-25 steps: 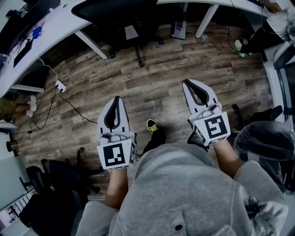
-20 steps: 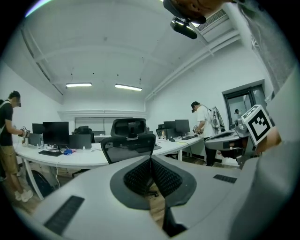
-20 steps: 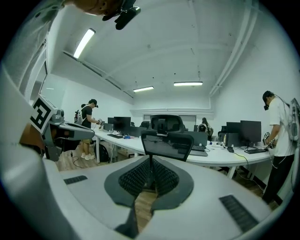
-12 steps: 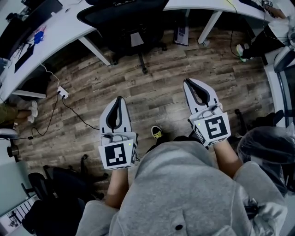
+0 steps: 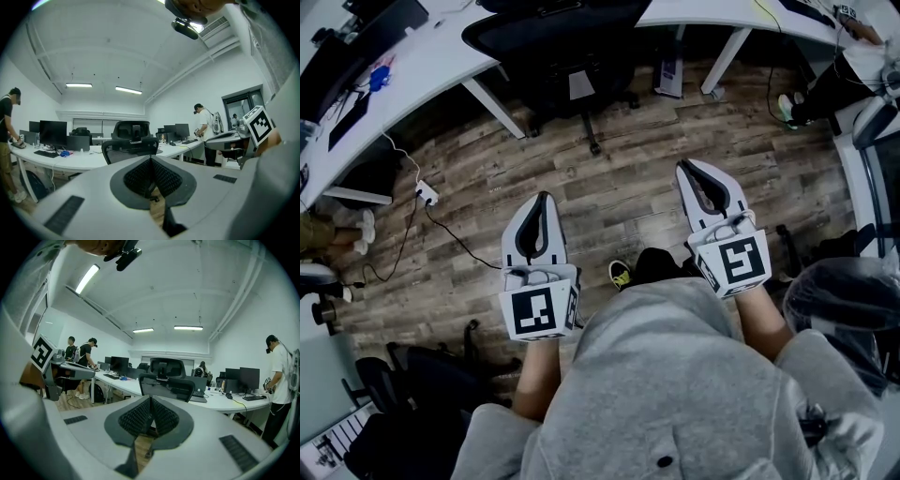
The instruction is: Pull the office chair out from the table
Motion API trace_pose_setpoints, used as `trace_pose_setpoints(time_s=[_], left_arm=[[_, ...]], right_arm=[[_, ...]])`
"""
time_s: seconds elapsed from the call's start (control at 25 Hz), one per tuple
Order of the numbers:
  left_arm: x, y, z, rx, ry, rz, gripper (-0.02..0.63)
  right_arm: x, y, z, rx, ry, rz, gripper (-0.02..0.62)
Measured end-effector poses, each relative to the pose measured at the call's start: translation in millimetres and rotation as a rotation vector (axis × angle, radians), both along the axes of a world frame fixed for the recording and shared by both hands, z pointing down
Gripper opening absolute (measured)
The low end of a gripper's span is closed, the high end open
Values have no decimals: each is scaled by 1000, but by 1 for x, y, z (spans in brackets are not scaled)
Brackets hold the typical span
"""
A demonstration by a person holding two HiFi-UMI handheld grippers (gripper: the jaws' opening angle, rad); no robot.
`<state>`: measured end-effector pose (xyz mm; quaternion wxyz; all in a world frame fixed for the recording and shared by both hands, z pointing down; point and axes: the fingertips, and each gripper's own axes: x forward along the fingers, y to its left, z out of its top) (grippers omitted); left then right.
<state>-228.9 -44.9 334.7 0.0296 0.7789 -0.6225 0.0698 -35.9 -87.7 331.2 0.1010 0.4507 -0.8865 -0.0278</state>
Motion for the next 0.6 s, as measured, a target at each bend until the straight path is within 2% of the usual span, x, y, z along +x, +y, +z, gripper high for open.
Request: trace_pose_setpoints(time_s=[0.32, 0.6], left_arm=[[-2, -8, -4, 25, 0, 6, 14], [-16, -22, -8, 43, -12, -33, 14]], right_arm=[[0, -9, -7, 32, -1, 7, 38], [-6, -36, -15, 70, -6, -10, 38]])
